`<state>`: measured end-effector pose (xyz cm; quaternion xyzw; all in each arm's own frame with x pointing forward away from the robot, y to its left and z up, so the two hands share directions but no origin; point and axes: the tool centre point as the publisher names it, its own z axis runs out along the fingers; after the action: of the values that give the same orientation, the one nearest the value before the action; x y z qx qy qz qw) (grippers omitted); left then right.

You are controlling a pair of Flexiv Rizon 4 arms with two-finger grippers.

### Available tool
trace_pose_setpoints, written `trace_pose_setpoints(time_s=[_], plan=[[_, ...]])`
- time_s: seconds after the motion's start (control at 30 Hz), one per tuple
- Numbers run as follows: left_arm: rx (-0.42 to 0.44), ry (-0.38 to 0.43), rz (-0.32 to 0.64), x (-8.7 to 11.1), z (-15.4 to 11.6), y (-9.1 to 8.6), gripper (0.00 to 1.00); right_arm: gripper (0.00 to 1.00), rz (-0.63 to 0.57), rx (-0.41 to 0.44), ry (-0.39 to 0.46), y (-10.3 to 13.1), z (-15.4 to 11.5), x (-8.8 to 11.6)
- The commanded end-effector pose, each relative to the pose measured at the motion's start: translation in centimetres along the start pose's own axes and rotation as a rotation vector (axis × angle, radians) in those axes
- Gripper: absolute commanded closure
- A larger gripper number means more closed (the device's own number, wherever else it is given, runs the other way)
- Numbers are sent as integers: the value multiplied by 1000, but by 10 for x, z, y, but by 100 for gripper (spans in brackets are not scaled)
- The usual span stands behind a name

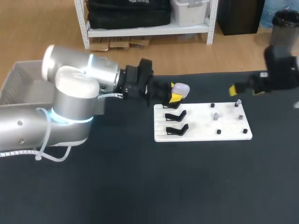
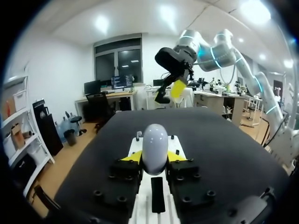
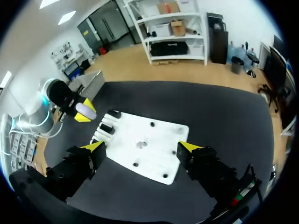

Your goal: Pick up each earbud case from the left stands, insert the matching earbuds, close the lid, and place the case in the box.

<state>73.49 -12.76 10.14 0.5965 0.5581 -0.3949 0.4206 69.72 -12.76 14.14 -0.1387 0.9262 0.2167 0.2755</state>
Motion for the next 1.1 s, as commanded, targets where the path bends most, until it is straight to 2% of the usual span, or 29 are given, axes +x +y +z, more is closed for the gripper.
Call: trace_pose_setpoints(time_s=[0.03,0.2,0.37,0.8,1.1], plan=[[4,8,15,-6,7,10,100,0,-14,57,27,27,20,-3],[-17,30,25,-16,13,17,100,0,-19,59,44,48,30,4],[-28,30,46,-25,16,12,100,0,-21,40,45,60,39,7],[-5,20,44,-21,15,-10,100,0,-33,17,53,66,52,-3],[9,24,47,-20,16,-19,100,0,-43,15,48,69,52,-9]])
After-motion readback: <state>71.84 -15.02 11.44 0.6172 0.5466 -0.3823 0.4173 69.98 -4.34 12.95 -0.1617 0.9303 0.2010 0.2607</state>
